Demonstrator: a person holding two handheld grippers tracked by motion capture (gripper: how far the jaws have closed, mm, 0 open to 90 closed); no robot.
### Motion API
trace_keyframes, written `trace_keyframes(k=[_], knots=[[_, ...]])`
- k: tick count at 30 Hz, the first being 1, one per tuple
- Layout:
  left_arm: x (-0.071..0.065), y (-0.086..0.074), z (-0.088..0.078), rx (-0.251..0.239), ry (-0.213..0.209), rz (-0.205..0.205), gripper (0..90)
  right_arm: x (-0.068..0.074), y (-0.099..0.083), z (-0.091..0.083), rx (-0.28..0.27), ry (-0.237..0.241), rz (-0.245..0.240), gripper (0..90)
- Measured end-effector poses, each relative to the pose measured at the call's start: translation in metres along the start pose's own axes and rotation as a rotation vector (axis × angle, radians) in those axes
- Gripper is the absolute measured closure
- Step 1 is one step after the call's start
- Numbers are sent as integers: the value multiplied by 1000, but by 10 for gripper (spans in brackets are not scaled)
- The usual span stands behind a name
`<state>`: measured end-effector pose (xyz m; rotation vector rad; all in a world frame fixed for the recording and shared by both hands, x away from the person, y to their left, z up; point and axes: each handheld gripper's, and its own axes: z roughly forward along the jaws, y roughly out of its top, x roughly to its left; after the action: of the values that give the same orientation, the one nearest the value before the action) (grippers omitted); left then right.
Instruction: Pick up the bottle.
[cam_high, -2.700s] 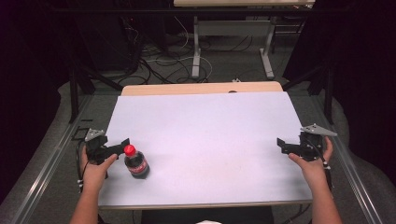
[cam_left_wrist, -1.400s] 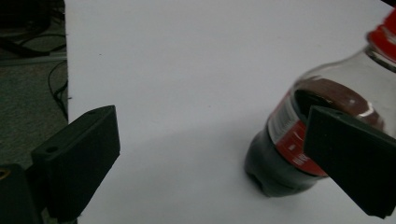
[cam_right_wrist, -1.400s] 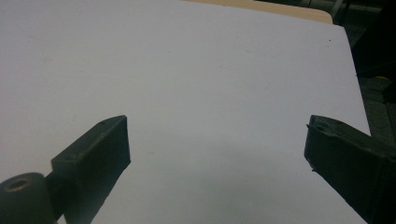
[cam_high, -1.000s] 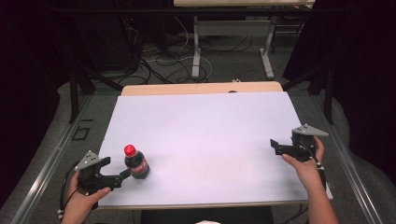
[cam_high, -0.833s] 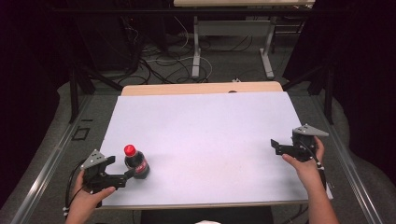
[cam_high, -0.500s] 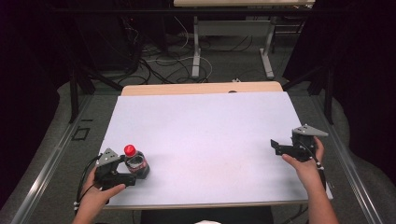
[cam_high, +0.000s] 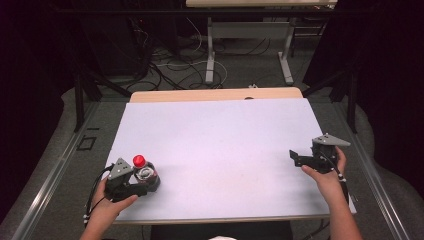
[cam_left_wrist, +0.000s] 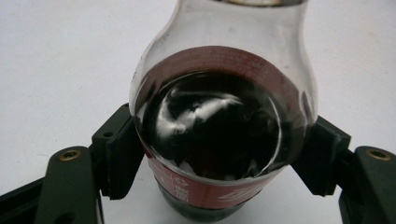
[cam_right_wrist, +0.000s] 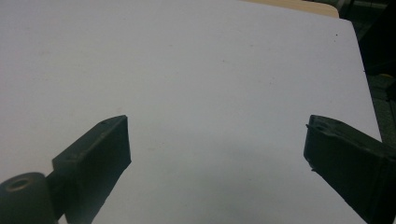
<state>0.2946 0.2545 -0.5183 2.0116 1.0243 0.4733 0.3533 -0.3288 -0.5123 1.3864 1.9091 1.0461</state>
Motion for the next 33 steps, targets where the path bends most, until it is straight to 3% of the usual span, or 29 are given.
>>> trace_keyframes(k=[8, 17, 22, 25, 33], knots=[[-2, 0, 0, -2, 8, 23, 285, 1, 0, 1, 3, 1, -7, 69], [-2, 3, 0, 6, 13, 3, 287, 1, -1, 2, 1, -6, -11, 69], [-6, 7, 1, 2, 10, 12, 289, 2, -1, 2, -8, -13, -11, 69], [-8, 16, 0, 0, -8, -4, 290, 2, 0, 0, 2, -6, -8, 70], [-22, 49, 13, 1, -36, 37, 290, 11, 5, -2, -34, 21, -22, 71]])
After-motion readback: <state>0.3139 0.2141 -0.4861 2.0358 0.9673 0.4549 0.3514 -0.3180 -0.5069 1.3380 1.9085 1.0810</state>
